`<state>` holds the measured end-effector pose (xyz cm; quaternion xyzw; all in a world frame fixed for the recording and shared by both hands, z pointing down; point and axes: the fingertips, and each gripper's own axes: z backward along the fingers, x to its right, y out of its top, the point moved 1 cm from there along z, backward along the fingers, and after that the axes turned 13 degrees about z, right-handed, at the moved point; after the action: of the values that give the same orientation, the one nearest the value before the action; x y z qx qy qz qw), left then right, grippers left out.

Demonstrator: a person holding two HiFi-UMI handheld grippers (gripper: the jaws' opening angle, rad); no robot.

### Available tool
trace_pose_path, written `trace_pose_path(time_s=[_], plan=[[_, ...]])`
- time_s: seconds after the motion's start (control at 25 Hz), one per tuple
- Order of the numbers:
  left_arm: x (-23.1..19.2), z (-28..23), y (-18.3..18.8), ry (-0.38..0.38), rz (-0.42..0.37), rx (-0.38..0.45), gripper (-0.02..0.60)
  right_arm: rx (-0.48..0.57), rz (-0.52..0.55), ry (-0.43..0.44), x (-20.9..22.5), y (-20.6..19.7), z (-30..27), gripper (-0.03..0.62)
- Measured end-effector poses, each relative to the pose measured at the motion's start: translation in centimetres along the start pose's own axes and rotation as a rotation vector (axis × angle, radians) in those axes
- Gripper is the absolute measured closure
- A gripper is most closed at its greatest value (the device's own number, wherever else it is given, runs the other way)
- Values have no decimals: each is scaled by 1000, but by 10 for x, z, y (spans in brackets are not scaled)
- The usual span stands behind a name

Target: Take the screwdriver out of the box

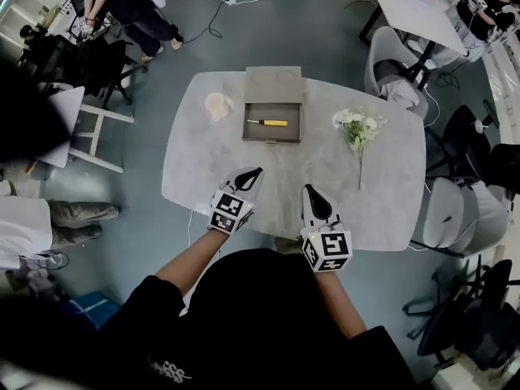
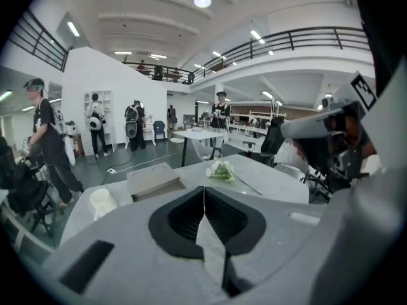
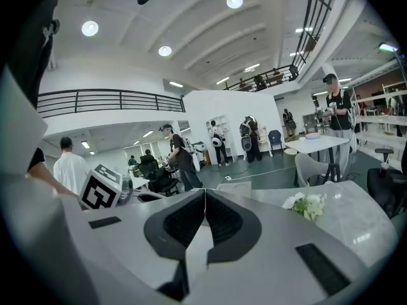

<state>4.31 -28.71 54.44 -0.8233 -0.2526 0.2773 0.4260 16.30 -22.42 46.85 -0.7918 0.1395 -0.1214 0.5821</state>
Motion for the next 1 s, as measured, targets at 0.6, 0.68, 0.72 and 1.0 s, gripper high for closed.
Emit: trace_pose_path(time_s=[0.6,0.68,0.72,1.0], plan=[[-100,-171,-22,70,-129,-253,563,-75,-4,93,81,-31,-86,582],[-111,-189,-35,65,-145,-311,563,-75,-16,89,88,-30,-91,582],[-114,-196,-40,61,-155,-336,563,-78,-21,86,91,-31,-93,582],[-131,-248,-58,19,-266,-469,557,-130,-69,57,125,-60,-95,582]])
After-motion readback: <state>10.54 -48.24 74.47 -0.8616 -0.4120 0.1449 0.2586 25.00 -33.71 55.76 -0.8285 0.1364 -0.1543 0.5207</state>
